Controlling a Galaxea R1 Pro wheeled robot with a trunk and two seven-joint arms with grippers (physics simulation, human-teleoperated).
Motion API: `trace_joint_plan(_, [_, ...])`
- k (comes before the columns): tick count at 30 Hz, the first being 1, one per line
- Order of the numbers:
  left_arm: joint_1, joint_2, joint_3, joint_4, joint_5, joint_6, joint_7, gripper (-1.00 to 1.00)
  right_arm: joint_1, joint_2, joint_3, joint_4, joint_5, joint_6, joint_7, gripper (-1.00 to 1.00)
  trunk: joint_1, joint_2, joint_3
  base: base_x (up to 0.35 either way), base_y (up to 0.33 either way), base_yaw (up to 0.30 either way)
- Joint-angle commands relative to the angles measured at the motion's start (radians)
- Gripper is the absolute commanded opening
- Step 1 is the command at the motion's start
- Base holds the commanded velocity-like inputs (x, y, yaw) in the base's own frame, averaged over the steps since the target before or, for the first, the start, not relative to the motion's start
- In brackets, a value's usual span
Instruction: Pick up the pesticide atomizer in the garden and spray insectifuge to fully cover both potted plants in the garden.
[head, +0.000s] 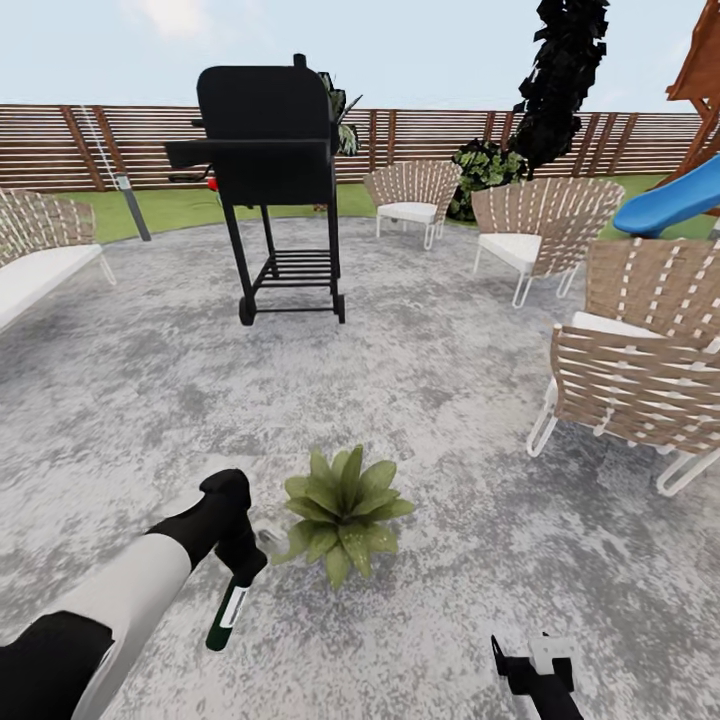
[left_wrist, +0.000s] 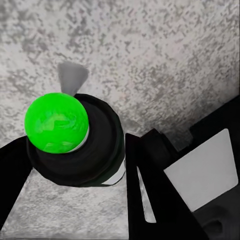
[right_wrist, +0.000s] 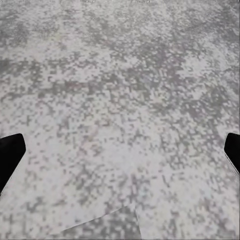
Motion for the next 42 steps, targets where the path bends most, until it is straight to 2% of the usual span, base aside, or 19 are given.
trace_joint_plan(1, [0.002, -0.004, -0.004, -0.002, -0.004, 0.008, 0.002, -1.00, 0.000, 0.000, -0.008, 0.001, 0.010, -0.003, 0.000, 1.00, 0.000, 0.000, -0.001, 0.300, 0.000, 0.000])
trace_joint_plan(4, [0.015, -0.024, -0.003, -0.001, 0.001, 0.008, 0.020, -1.00, -0.001, 0.000, -0.008, 0.001, 0.010, -0.003, 0.000, 1.00, 0.000, 0.000, -0.001, 0.177, 0.000, 0.000])
trace_joint_plan(6, [0.035, -0.028, -0.003, -0.002, 0.000, 0.008, 0.023, -1.00, -0.001, 0.000, -0.008, 0.001, 0.010, -0.003, -0.001, 1.00, 0.000, 0.000, -0.001, 0.042, 0.000, -0.012])
trace_joint_plan(9, [0.042, -0.022, -0.002, -0.001, 0.000, 0.008, 0.023, -1.00, -0.001, 0.000, -0.008, 0.001, 0.010, -0.003, -0.001, 1.00, 0.000, 0.000, -0.001, 0.011, 0.000, -0.151])
trace_joint_plan(17, [0.105, -0.014, 0.008, -0.010, 0.000, 0.007, 0.025, -1.00, 0.000, 0.001, -0.008, 0.001, 0.010, -0.003, -0.001, 1.00, 0.000, 0.000, -0.001, 0.001, 0.000, -0.082])
trace_joint_plan(30, [0.107, -0.029, 0.007, -0.076, 0.000, 0.008, 0.025, -1.00, -0.001, 0.001, -0.008, 0.001, 0.010, -0.003, -0.001, 1.00, 0.000, 0.000, -0.001, 0.097, 0.022, -0.001])
trace_joint_plan(38, [0.108, -0.028, 0.011, -0.067, 0.000, 0.008, 0.023, -1.00, -0.001, 0.002, -0.008, 0.001, 0.010, -0.003, -0.001, 1.00, 0.000, 0.000, -0.001, 0.016, 0.001, 0.000])
trace_joint_plan(42, [0.113, -0.016, 0.012, -0.060, 0.002, 0.007, 0.021, -1.00, -0.001, 0.002, -0.008, 0.001, 0.010, -0.003, -0.001, 1.00, 0.000, 0.000, -0.001, 0.078, 0.078, 0.000])
